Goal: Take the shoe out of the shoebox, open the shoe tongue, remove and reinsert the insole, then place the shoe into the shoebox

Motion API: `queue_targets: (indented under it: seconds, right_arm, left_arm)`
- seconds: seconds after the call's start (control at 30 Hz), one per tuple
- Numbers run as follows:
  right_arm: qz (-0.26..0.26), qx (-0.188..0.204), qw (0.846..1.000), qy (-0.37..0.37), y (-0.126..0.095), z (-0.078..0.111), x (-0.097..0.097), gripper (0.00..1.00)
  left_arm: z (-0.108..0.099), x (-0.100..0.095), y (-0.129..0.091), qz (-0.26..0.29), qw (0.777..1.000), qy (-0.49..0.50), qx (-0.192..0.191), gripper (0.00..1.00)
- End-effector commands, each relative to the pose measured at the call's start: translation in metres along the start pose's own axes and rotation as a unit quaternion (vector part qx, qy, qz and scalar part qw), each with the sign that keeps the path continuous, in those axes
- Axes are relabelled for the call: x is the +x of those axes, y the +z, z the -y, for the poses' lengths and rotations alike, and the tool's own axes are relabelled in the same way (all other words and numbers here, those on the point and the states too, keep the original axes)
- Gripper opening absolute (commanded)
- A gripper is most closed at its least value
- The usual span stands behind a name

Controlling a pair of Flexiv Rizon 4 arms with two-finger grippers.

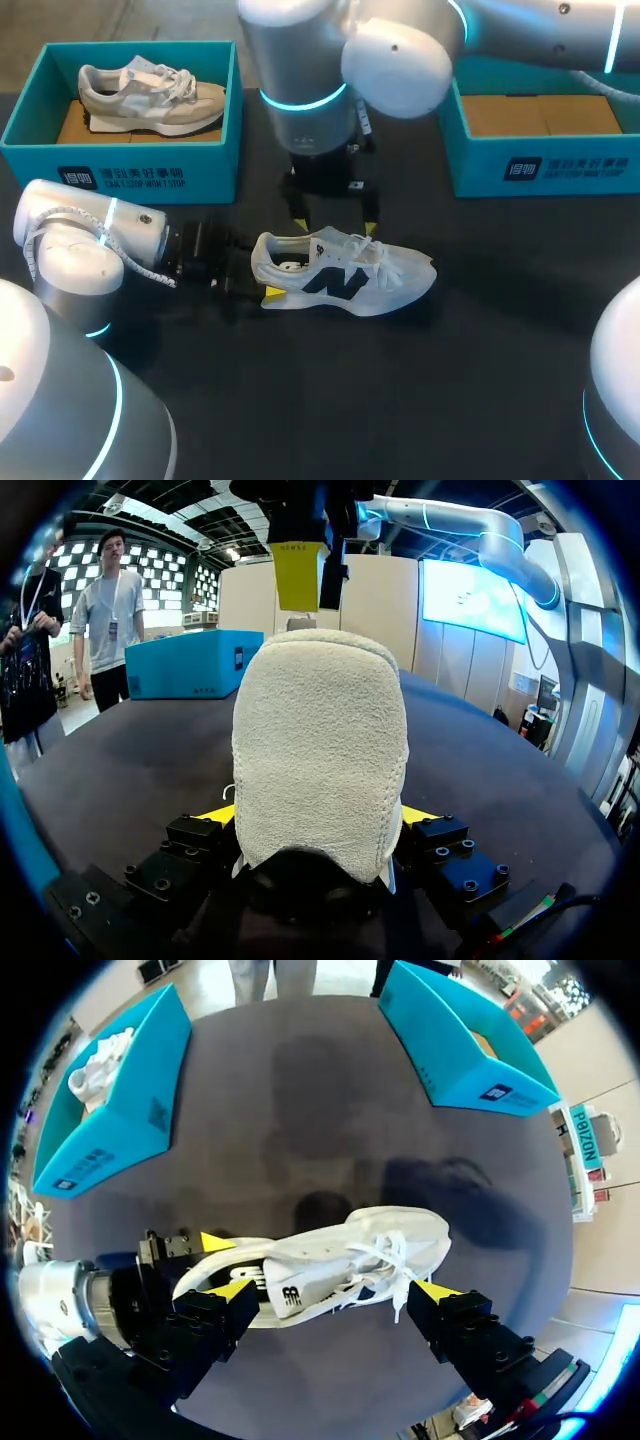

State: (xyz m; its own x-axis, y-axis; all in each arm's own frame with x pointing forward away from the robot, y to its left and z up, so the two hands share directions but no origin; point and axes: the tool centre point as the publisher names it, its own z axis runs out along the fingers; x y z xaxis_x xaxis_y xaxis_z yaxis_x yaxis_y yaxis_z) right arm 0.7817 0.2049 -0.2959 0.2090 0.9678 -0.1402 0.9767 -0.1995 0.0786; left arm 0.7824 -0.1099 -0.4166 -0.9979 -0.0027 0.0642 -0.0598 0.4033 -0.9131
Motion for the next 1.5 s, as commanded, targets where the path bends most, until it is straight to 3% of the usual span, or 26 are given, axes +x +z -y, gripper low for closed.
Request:
queue_targets:
  seconds: [0.03, 0.27, 0.83, 1.03, 1.33, 1.37, 1.43, 1.5]
  right_arm:
    - [0.044, -0.019, 0.997, 0.061, 0.009, 0.014, 0.008, 1.0]
    - [0.036, -0.029, 0.997, 0.068, 0.02, 0.015, 0.014, 1.0]
    - [0.088, -0.021, 0.993, 0.082, 0.051, 0.014, 0.025, 1.0]
    - [0.108, -0.012, 0.989, 0.097, 0.062, 0.015, 0.02, 1.0]
    - [0.134, -0.012, 0.984, 0.119, 0.061, 0.018, 0.007, 1.0]
    - [0.136, -0.013, 0.983, 0.122, 0.059, 0.018, 0.005, 0.88]
    - [0.143, -0.017, 0.981, 0.13, 0.054, 0.017, -0.001, 0.55]
    - [0.145, -0.017, 0.98, 0.136, 0.05, 0.015, -0.007, 0.46]
  left_arm:
    - [-0.001, -0.002, 0.0, -0.001, 1.0, -0.001, -0.001, 0.0]
    - [-0.001, -0.002, 0.0, -0.001, 1.0, -0.001, -0.001, 0.0]
    - [-0.001, -0.002, 0.0, -0.001, 1.0, -0.001, -0.001, 0.0]
    - [-0.001, -0.002, 0.0, -0.001, 1.0, -0.001, -0.001, 0.0]
    - [-0.001, -0.002, 0.0, -0.001, 1.0, -0.001, -0.001, 0.0]
    - [-0.001, -0.002, 0.0, -0.001, 1.0, -0.001, -0.001, 0.0]
    - [-0.001, -0.002, 0.0, -0.001, 1.0, -0.001, -0.001, 0.0]
    - [-0.001, -0.002, 0.0, -0.001, 1.0, -0.001, -0.001, 0.0]
